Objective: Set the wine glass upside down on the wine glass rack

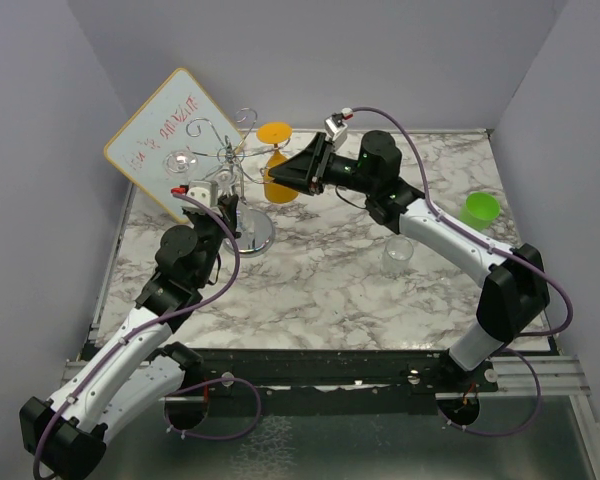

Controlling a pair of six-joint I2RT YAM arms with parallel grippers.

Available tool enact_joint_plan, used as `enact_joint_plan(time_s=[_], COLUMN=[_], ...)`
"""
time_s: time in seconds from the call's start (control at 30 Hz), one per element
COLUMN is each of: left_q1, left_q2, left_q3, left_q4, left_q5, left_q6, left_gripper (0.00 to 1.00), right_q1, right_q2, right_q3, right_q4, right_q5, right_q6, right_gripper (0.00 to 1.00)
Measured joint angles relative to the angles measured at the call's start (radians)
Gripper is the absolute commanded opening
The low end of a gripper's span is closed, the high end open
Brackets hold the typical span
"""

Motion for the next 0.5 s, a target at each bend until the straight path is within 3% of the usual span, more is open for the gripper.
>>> enact_joint_plan(time_s=[0.1, 0.37, 0.5], left_q1=[0.000, 0.000, 0.000], left_q2=[0.000, -0.013, -0.022], left_q3=[-0.001, -0.001, -0.001], left_q4=[0.000, -0.013, -0.039], left_q5=[0.000, 0.000, 0.003], left_q6=[0.010, 0.031, 0.045], left_gripper=[0.00, 0.00, 0.00], right_q1=[0.008, 0.017, 0.017], right_q2=[0.005, 0.026, 0.026], right_q3=[0.013, 0.027, 0.027], right_q4=[-0.028, -0.065, -0.079], right_q5=[0.026, 0.079, 0.103], right_q6=[0.008, 0.085, 0.131], right_gripper=[0.34, 0.01, 0.01])
